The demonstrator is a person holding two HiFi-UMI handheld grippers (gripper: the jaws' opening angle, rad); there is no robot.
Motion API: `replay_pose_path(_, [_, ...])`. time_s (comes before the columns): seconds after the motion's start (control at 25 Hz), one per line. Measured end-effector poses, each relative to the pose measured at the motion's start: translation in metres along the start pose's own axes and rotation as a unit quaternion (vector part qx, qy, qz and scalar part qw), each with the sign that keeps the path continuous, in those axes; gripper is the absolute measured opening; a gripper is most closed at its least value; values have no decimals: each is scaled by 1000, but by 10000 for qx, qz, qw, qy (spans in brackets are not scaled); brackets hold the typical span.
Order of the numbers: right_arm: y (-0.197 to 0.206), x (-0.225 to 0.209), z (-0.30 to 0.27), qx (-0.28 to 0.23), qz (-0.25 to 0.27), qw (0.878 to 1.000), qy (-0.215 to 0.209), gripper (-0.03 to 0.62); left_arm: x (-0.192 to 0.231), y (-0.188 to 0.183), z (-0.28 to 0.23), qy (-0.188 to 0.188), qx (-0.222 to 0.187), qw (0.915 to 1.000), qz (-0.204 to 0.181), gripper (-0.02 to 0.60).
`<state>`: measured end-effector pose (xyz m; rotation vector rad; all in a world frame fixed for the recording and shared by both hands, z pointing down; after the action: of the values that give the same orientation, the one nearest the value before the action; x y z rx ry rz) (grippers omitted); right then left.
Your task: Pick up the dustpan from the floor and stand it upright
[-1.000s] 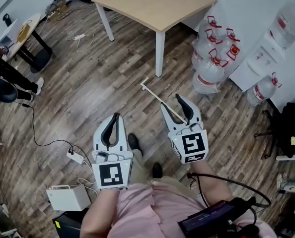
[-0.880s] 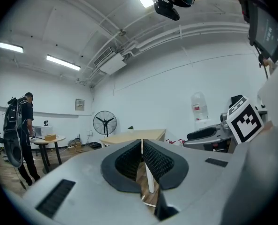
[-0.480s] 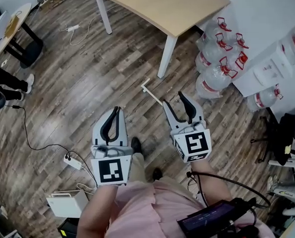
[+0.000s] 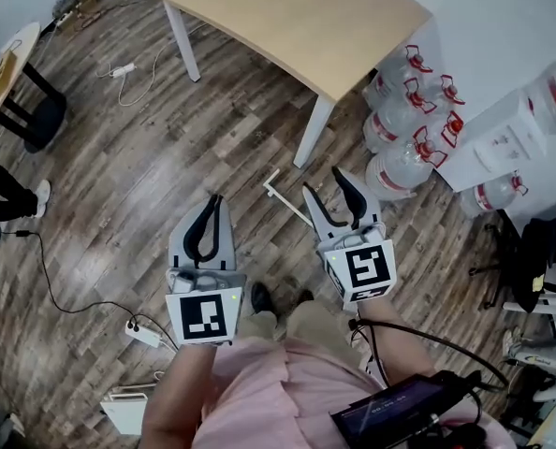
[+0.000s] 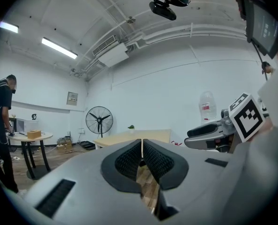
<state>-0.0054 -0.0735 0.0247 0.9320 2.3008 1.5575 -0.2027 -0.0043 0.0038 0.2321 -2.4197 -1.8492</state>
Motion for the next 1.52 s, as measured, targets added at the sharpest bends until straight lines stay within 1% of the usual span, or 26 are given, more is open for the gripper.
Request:
replay_pose_path(0.12, [2, -9, -18, 75, -20, 10000, -18, 207, 9, -1, -21, 9, 102, 9999, -23, 20])
replay_pose_path(0.28, [15, -23, -51, 232, 2, 9996, -168, 207, 15, 7, -56, -3, 162, 9999, -5, 20])
replay_pose_path(0.44, [36, -31, -81, 559, 63, 9973, -475, 206, 16, 24, -86, 19, 422, 9991, 48, 20])
replay_pose_path(0.6, [64, -39, -116, 890, 155, 9933, -722, 204, 18, 50, -119, 42, 694, 9975, 79, 18])
replay_pose_path(0.72, [92, -40, -142, 1092, 227, 9898, -887, 202, 18, 75, -140, 64, 811, 9965, 176, 18])
replay_pose_path(0.88, [134, -43, -175, 1357, 309, 9846, -1060, 202, 14, 111, -164, 28, 978, 9950, 196, 18])
replay_pose_path(1.2, [225, -37, -228, 1892, 518, 9710, -1370, 201, 12, 191, -201, 8, 1282, 9910, 378, 18])
replay_pose_path(1.36, [270, -32, -252, 2097, 559, 9649, -1477, 201, 14, 225, -213, -9, 1422, 9890, 402, 18])
replay_pose_path(1.52, [304, -29, -274, 2251, 549, 9609, -1517, 198, 14, 256, -225, 7, 1524, 9877, 357, 18])
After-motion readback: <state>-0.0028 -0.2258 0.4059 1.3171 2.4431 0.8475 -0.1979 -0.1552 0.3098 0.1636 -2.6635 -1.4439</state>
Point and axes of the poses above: the fingertips, and each gripper's own axes: z backward along the fingers, x to its left, y out of its underside, the point moved 7 cm from there along z, backward along the fingers, and after that the axes turned 12 degrees about x, right-handed, at the moved point
